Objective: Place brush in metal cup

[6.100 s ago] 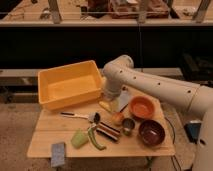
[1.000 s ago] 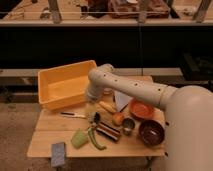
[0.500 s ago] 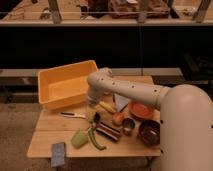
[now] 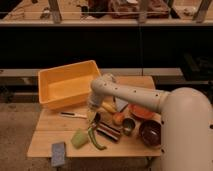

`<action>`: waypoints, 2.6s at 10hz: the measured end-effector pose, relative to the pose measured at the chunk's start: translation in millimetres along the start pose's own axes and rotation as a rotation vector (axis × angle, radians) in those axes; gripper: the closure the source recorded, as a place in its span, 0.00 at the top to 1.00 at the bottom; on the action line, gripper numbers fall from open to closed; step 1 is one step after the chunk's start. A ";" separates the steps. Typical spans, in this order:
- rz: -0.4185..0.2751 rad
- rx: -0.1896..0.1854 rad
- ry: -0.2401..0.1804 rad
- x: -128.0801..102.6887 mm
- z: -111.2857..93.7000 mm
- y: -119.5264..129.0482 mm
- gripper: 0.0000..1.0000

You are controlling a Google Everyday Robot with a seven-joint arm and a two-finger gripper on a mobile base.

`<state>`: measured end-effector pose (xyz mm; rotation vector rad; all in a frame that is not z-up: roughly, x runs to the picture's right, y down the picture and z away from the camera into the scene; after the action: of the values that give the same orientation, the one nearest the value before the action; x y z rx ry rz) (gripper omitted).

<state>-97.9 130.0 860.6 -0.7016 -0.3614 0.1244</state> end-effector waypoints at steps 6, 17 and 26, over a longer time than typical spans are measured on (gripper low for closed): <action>0.059 0.000 0.070 8.2 18.9 2.8 0.80; 0.096 -0.018 0.097 17.3 35.8 5.6 0.16; 0.114 0.052 -0.093 22.1 -31.1 -6.6 0.16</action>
<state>-66.1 111.2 849.2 -0.6667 -0.4063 0.2739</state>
